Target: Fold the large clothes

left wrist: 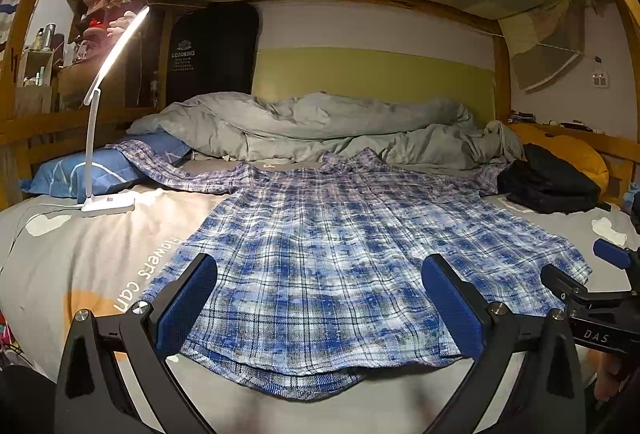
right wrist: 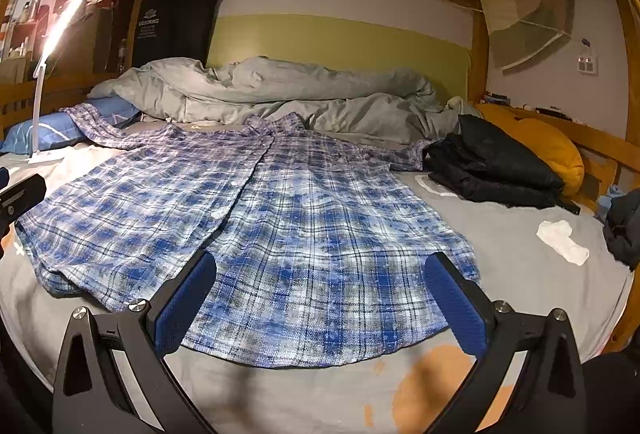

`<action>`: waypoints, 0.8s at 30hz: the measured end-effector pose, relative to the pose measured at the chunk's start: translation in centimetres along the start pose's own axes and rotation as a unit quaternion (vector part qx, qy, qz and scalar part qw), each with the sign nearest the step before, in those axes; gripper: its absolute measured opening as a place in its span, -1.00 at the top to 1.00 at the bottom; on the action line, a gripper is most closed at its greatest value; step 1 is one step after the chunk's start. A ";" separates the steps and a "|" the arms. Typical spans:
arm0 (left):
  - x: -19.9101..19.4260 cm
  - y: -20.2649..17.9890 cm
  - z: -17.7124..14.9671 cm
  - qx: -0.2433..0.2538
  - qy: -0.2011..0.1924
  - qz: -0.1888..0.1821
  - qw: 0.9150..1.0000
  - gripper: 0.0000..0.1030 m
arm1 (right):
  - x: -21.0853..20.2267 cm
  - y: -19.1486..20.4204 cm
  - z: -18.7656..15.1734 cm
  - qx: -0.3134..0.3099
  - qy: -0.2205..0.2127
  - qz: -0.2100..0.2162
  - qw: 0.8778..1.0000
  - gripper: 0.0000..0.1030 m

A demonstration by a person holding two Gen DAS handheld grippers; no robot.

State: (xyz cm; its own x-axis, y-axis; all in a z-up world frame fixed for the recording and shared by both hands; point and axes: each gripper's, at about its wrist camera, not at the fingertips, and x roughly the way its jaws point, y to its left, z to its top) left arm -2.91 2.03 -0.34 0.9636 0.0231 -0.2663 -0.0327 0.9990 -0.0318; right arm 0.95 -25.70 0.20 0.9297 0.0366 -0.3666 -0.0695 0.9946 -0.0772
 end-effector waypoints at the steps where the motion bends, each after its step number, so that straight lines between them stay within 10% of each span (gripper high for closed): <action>1: 0.0 0.0 0.0 0.001 -0.001 0.001 1.000 -1.00 | 0.0 -0.1 0.0 0.001 0.000 -0.001 1.000 -1.00; 24: -1.1 0.5 0.5 -0.005 -0.029 0.008 1.000 -1.00 | 0.5 -0.6 -0.3 0.011 0.014 -0.005 1.000 -1.00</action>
State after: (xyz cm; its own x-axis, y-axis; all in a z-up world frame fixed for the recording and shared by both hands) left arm -3.85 2.55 0.46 0.9768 0.0423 -0.2101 -0.0513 0.9980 -0.0378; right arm 1.39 -26.31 -0.25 0.9200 0.0239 -0.3912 -0.0516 0.9968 -0.0606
